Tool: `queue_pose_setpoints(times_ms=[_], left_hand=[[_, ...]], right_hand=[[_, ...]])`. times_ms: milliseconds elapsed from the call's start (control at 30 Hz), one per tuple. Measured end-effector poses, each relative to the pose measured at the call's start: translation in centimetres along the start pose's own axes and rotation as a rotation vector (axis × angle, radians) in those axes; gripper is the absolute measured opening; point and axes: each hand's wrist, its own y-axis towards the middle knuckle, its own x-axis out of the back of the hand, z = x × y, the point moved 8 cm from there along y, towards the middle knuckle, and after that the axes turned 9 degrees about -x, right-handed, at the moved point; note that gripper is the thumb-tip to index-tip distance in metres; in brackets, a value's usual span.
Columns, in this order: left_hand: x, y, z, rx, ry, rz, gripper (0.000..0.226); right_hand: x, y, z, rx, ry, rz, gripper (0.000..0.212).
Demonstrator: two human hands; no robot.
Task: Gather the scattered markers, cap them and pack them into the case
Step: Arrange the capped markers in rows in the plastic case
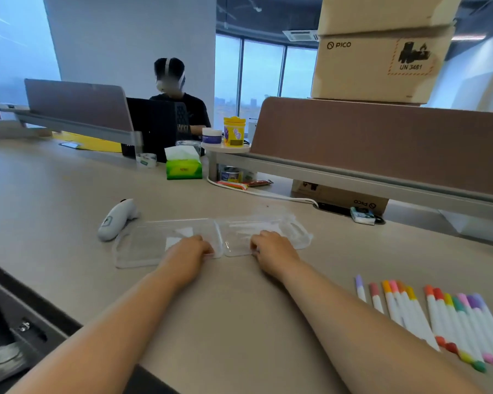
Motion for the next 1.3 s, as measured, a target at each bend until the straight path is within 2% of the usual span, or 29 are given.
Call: queue_pose_setpoints(times_ms=[100,167,267,333,433,567,667,800,900,933,1033,1133,1233,1300], left_hand=[[1.3,-0.8,-0.9,-0.067,0.0,-0.117,0.026],[3.2,-1.4,-2.3,-0.139,0.057,-0.279,0.033],[6.0,-2.8,-6.3,-0.342,0.112,-0.517,0.036],[7.2,-4.2,-9.9,-0.47,0.14,-0.634,0.031],[7.8,-6.4,-16.4,-0.675,0.166,-0.705,0.027],[7.5,-8.5,-24.2,-0.849,0.142,-0.616,0.017],[7.1,-11.3,-28.3,-0.983,0.086,-0.551,0.016],[6.9,-16.0,-31.7,-1.099,0.09,-0.519,0.028],[5.6,-18.0,-33.0,-1.139,-0.003,-0.439,0.016],[5.0,-18.2,-33.4,-1.116,-0.038,-0.36,0.012],[2.3,-17.6,-34.2,-0.988,-0.107,-0.07,0.025],[0.7,-16.8,-35.3,-0.925,-0.29,0.168,0.027],[-0.5,-15.5,-36.2,-0.865,-0.35,0.309,0.034],[-1.0,-14.1,-36.3,-0.829,-0.291,0.304,0.036]], right_hand=[[1.6,-1.4,0.4,0.05,-0.008,-0.111,0.016],[4.2,-2.8,0.4,0.06,-0.018,-0.231,0.017],[9.3,-6.7,0.2,0.129,-0.064,-0.44,0.02],[12.7,-10.5,-1.0,0.154,-0.118,-0.594,0.01],[15.4,-16.1,-4.4,0.122,-0.218,-0.68,0.039],[16.7,-24.9,-9.0,0.0,-0.204,-0.785,0.056],[16.6,-31.6,-10.4,-0.092,-0.222,-0.893,0.056],[15.5,-38.3,-10.2,-0.135,-0.226,-0.937,0.057],[13.9,-41.5,-10.0,-0.184,-0.258,-0.935,0.058],[13.3,-42.3,-10.2,-0.204,-0.263,-0.919,0.058],[11.8,-43.8,-11.2,-0.294,-0.267,-0.847,0.058],[10.1,-44.3,-13.7,-0.407,-0.218,-0.702,0.054],[8.7,-44.8,-17.2,-0.576,-0.123,-0.503,0.04],[8.1,-44.9,-19.0,-0.667,-0.086,-0.379,0.042]])
